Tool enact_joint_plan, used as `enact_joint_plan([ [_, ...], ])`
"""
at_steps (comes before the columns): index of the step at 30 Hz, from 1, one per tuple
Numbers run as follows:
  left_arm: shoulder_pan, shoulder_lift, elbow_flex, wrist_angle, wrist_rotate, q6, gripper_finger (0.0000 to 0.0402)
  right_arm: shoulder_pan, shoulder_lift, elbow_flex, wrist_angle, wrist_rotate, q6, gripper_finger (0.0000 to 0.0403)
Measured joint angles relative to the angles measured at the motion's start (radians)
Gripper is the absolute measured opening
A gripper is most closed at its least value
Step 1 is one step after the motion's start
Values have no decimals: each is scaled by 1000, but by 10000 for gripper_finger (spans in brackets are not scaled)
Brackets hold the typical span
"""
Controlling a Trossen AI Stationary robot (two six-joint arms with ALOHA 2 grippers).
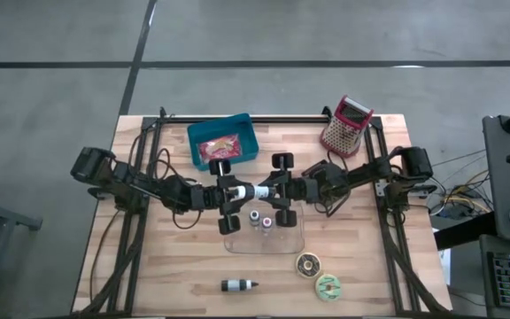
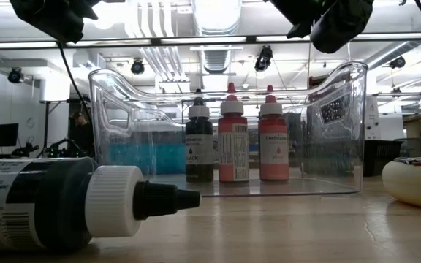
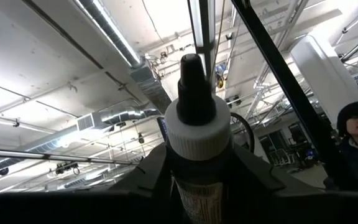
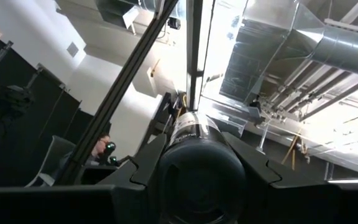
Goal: Pick & Place Food Item
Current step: Put the top black food coloring bottle into the transparent bin
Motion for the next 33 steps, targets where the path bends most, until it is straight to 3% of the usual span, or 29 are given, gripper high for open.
enact_joint_plan([
  [4,0,-1,-1,-2,2,16,122,1,-2,-1,-24,28,-16,141],
  [10,1,0,1,-29,7,33,115,-2,-26,-10,-180,120,4,236],
  [14,1,-1,8,-50,10,45,115,1,-75,-18,-314,125,-1,285],
  [20,1,-53,-4,-159,3,51,114,5,-219,-92,-595,143,7,302],
  [24,-4,-158,-8,-373,-60,42,114,6,-354,-143,-840,202,47,293],
  [28,-9,-302,-8,-708,-141,-27,114,12,-495,-157,-1107,258,102,281],
  [33,-9,-430,6,-1107,-196,-185,114,40,-617,-195,-1266,308,131,269],
])
